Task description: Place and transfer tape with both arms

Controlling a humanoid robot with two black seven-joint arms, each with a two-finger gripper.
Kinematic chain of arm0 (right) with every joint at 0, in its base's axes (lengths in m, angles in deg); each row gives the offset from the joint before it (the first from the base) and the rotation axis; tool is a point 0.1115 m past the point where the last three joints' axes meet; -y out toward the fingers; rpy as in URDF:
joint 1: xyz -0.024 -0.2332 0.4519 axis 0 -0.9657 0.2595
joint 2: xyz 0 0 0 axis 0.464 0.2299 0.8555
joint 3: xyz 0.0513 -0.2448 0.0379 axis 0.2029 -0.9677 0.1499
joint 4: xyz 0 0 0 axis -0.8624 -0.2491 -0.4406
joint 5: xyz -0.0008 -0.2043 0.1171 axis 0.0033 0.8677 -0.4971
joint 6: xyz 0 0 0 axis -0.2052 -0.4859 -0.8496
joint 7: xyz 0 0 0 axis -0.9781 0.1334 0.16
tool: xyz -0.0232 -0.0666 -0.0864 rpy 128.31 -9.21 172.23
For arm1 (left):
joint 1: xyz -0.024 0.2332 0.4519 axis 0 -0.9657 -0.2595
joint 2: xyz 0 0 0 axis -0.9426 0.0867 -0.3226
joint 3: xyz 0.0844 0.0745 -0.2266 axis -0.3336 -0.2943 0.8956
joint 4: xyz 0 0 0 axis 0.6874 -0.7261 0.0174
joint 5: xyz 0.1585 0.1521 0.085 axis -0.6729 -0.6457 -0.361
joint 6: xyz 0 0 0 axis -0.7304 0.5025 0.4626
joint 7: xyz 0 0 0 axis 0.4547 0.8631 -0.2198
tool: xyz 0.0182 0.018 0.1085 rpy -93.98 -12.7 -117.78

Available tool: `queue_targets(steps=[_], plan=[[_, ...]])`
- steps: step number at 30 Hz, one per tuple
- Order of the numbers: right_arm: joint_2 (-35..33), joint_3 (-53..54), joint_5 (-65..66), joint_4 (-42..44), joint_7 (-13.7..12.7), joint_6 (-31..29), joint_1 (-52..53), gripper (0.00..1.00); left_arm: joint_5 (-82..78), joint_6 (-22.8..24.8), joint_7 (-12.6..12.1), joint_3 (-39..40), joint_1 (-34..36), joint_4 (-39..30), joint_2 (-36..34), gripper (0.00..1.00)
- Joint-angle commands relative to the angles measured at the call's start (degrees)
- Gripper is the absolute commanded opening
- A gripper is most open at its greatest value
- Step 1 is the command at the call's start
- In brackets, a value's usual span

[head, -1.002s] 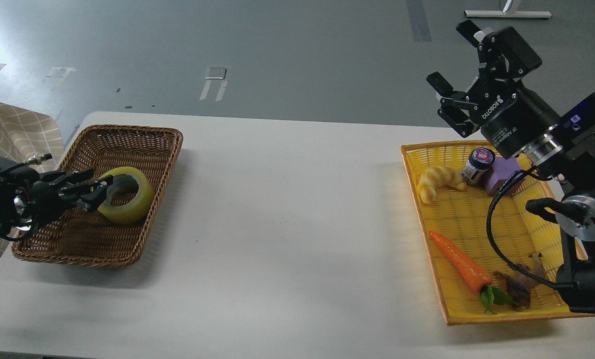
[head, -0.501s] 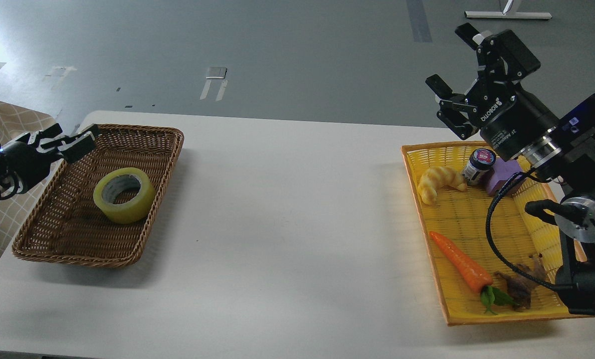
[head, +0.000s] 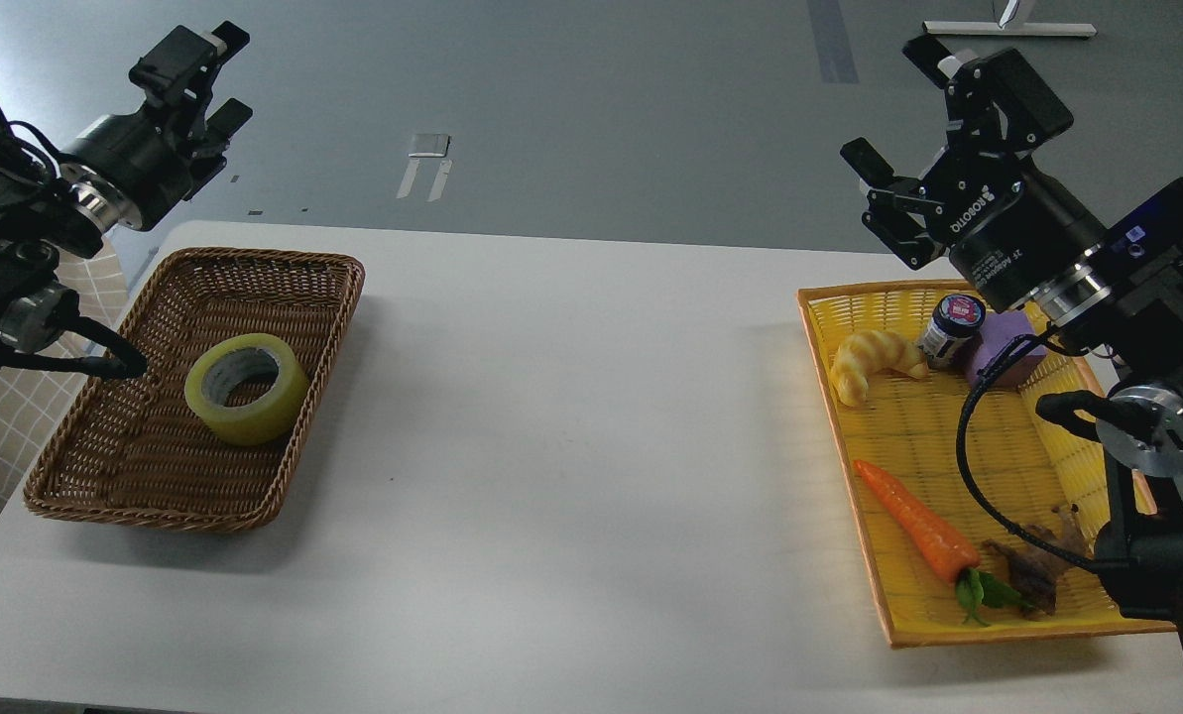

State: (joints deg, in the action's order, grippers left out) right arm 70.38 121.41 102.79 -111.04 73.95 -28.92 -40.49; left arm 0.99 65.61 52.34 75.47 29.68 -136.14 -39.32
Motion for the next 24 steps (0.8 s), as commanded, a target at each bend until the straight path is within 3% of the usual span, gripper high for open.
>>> queue_targets(steps=[1, 5, 11, 14, 24], plan=[[0.8, 0.0, 0.0, 0.3, 0.0, 1.1, 0.1, 0.99, 3.5, 3.7, 0.0, 4.7, 0.4, -2.2, 4.2, 0.99], [1.1, 0.0, 0.0, 0.5, 0.1, 1.4, 0.5, 0.99, 3.5, 3.3, 0.0, 5.7, -0.1, -1.6, 11.1, 0.99], [3.0, 0.1, -0.1, 0.6, 0.1, 3.8, 1.5, 0.99, 5.9, 7.9, 0.0, 7.0, 0.6, -1.9, 17.1, 1.00], [3.5, 0.2, -0.1, 0.4, 0.2, 4.0, 1.6, 0.99, 10.1, 8.0, 0.0, 9.5, 0.5, -2.0, 21.0, 1.00], [6.3, 1.6, -0.4, 0.1, 0.4, 4.1, 2.0, 0.99, 14.2, 10.3, 0.0, 16.0, -4.1, -4.5, 28.0, 1.00]])
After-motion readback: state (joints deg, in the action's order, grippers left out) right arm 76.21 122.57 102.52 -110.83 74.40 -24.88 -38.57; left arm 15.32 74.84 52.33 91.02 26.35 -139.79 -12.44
